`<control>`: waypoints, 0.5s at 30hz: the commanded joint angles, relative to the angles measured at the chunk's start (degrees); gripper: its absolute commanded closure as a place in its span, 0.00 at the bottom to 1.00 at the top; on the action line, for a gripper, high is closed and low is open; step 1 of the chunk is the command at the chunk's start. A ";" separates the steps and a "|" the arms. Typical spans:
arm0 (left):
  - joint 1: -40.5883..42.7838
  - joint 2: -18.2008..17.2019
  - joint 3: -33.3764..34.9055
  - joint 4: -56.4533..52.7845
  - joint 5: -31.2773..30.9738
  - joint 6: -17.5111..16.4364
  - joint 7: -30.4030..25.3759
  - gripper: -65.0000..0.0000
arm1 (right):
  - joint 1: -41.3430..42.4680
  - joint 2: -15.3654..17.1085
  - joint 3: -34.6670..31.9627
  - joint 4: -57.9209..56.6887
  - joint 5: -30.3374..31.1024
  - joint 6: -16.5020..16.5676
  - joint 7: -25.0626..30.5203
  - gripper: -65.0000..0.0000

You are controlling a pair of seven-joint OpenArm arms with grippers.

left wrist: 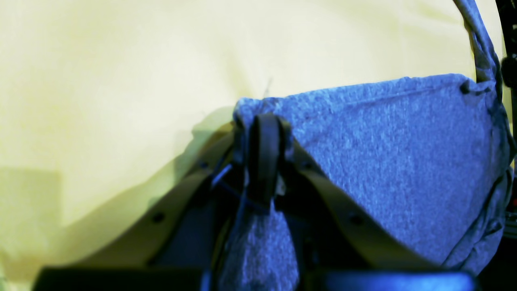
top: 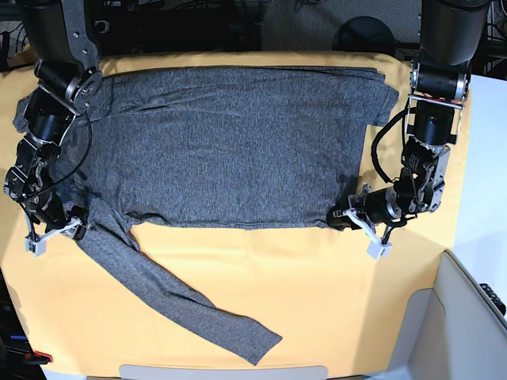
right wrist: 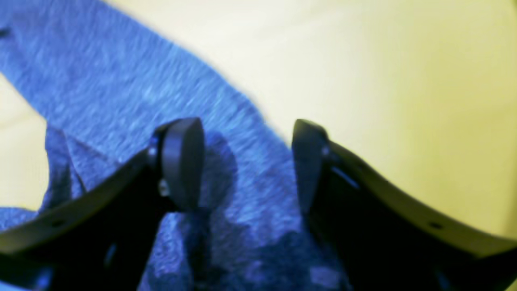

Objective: Fold the T-shirt properly
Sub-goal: 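Lower both grippers and pinch the hem corners of the grey shirt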

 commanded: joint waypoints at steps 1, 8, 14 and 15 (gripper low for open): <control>-1.12 -0.46 0.01 0.38 0.50 -0.05 1.11 1.00 | 2.40 1.94 -1.27 0.66 1.00 0.39 1.57 0.42; -1.12 -0.37 0.01 0.38 0.50 -0.05 1.11 1.00 | 2.31 4.13 -8.83 -0.66 1.36 0.39 2.28 0.39; -1.12 -0.37 -0.07 0.38 0.50 -0.05 1.11 1.00 | 1.70 5.45 -7.07 -3.83 1.36 0.21 5.00 0.39; -1.12 -0.37 -0.07 0.38 0.50 -0.05 1.02 1.00 | 1.61 5.45 -7.07 -4.09 1.36 0.21 5.09 0.39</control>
